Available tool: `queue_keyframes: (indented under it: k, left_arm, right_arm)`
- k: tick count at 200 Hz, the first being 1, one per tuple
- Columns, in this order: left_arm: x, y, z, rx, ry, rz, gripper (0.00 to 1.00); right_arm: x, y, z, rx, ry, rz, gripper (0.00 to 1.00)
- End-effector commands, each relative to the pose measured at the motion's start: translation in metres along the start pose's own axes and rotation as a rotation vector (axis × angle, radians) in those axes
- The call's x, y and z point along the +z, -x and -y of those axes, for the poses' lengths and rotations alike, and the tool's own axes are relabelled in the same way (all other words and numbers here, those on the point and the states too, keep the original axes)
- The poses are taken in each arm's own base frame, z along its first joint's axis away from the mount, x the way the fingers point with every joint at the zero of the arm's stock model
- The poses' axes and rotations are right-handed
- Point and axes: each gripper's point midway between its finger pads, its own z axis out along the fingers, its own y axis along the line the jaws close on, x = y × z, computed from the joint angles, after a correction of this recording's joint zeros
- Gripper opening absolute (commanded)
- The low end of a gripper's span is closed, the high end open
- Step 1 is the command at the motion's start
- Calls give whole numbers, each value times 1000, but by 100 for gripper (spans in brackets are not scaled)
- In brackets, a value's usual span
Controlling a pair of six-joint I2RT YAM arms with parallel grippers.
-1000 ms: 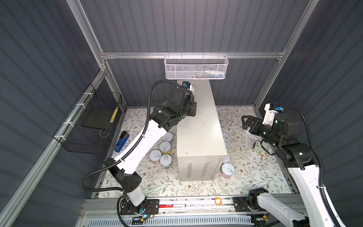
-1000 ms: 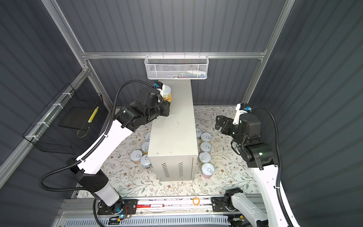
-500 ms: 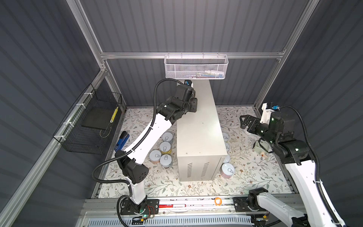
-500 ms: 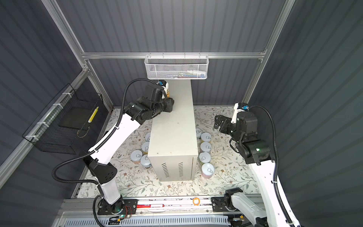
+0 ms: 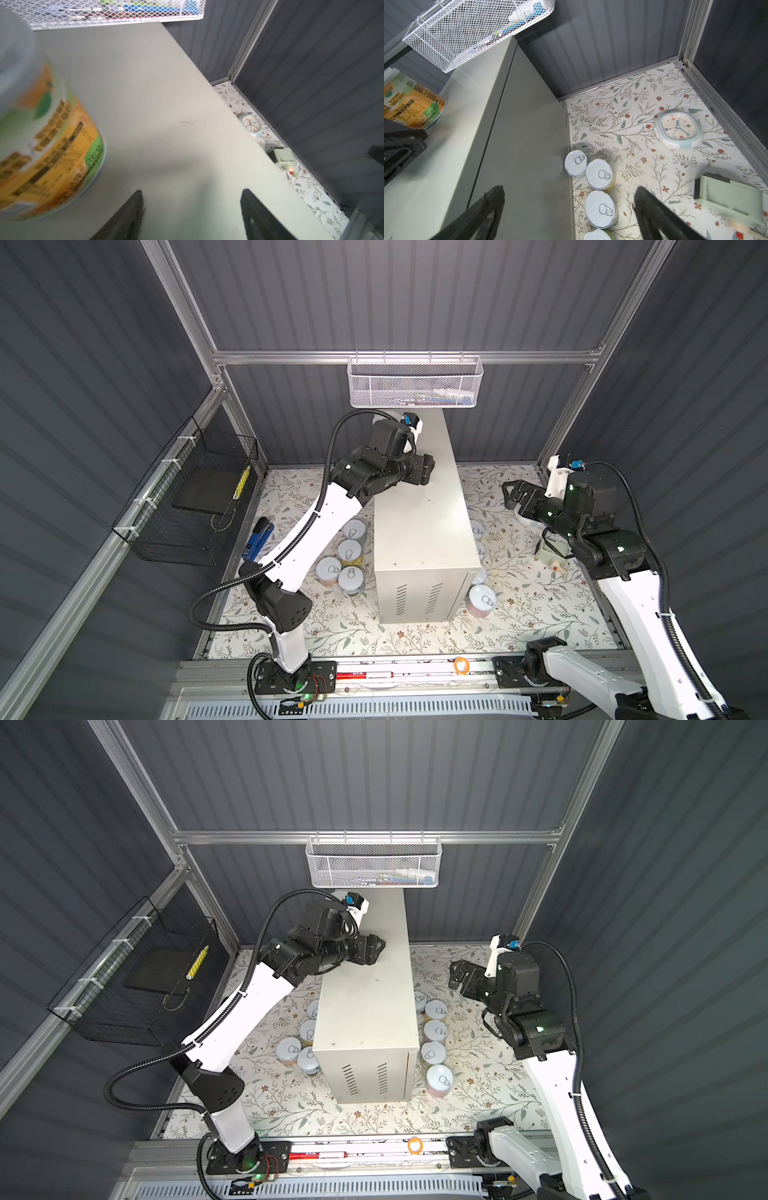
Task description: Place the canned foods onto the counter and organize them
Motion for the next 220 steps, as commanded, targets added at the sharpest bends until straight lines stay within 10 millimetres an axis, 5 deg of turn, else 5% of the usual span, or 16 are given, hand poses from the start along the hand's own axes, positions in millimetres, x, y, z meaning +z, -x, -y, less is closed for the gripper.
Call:
queue_keyframes:
  k: [1, 36, 62, 135, 220]
  left_arm:
    - [-44, 13, 16, 15, -64, 46, 73]
    - [-78, 1, -12, 0, 97, 12, 72]
    - [-85, -13, -40, 20, 248, -43, 74]
    - [-59, 1, -94, 17, 403, -6, 72]
    - [-13, 19, -131, -34, 392, 45, 73]
  right_arm:
    - [2, 0, -5, 10, 26, 1, 98]
    - [4, 1, -8, 10, 38, -2, 98]
    - [5, 1, -9, 11, 47, -1, 98]
    - [5, 7, -10, -4, 40, 16, 98]
    - [14, 9, -11, -8, 38, 10, 99]
